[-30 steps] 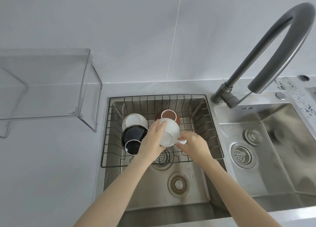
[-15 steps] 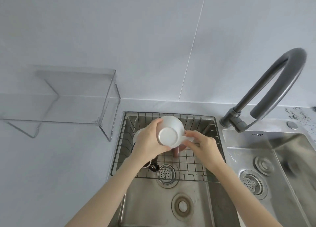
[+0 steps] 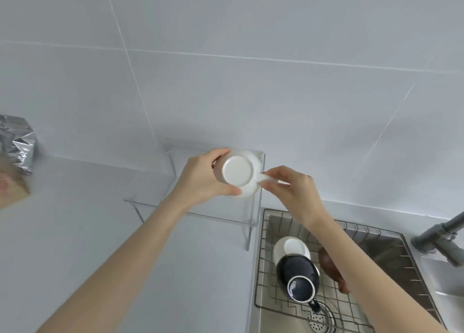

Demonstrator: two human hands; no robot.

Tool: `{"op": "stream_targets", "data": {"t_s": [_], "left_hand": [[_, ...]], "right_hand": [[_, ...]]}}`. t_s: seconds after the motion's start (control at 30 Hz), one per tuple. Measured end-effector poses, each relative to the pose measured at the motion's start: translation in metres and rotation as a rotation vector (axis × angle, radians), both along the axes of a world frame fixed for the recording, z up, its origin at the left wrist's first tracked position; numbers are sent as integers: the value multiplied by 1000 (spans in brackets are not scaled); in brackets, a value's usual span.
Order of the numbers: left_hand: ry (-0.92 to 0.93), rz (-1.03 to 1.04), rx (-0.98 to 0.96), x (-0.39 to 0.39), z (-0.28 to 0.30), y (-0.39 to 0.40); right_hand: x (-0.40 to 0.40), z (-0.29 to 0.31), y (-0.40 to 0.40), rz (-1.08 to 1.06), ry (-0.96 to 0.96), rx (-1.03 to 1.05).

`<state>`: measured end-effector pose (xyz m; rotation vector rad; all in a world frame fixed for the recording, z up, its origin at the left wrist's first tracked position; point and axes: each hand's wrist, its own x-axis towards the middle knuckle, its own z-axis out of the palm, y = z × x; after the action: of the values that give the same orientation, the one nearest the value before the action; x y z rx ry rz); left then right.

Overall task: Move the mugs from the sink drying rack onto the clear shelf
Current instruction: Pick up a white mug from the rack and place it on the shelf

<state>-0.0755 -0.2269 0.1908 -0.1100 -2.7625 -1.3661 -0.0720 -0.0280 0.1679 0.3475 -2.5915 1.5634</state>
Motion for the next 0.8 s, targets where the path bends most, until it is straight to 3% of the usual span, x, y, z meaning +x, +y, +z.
{"op": "stream_targets", "data": {"t_s": [0.3,0.47,0.8], "left_hand": [[-66,66,7,-73,-13,-131],[-88,132,50,-98,-33,-156],[-176,197,20,-132,-48,-167]], "right_hand": [[-90,-12,-135,67,-64,29],[-134,-23,-163,137,-121,110],[-175,-35,-178,188,-239,84]]}}
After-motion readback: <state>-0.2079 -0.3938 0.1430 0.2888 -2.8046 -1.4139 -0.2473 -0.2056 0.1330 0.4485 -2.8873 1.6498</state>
